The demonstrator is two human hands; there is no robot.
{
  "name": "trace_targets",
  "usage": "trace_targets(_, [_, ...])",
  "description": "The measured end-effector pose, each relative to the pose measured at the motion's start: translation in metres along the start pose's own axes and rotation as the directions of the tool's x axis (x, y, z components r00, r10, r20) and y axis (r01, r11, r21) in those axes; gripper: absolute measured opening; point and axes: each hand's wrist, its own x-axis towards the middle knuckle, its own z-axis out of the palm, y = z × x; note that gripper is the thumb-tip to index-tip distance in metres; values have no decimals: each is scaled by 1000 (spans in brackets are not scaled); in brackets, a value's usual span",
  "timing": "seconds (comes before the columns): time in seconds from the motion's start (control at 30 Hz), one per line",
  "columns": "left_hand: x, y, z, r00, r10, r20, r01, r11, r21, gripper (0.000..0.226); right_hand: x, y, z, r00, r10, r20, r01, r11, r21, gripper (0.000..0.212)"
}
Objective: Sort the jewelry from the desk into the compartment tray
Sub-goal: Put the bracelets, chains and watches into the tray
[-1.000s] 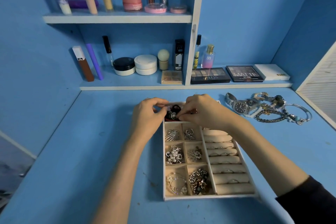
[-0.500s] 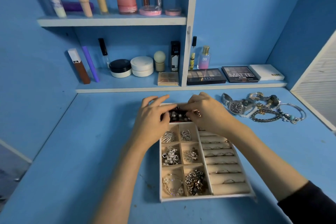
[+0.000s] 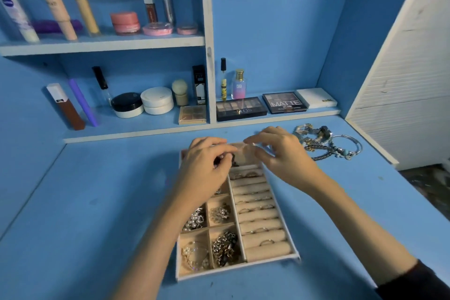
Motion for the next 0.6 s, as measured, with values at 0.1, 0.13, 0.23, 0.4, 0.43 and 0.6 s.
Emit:
trace_targets(0.1, [12, 27, 20, 994, 87, 65, -86, 996, -18, 26, -13, 29, -28, 990, 108, -91, -112, 993, -31, 19])
trace_targets(0.13, [17, 36, 27, 990, 114, 83, -113, 993, -23, 26, -17, 39, -38, 980, 162, -120, -168, 985, -42, 19])
trace_targets(0.23, [31, 61, 50, 976, 175, 129, -175, 984, -17, 24, -29, 69, -63, 927, 304, -218, -320, 947, -42, 20])
trace_targets(0.4, [47, 84, 81, 972, 158, 177, -160, 987, 0, 24, -47, 103, -77, 873, 397, -283, -462, 860, -219, 28])
trace_targets(0.43, [49, 86, 86, 973, 144, 180, -148, 989, 9, 25, -50, 108, -75, 875, 400, -273, -471, 835, -285, 31])
trace_targets(0.6, [53, 92, 98, 976, 133, 174, -152, 983, 101, 27, -57, 116, -69, 886, 408, -219, -462, 735, -497, 27])
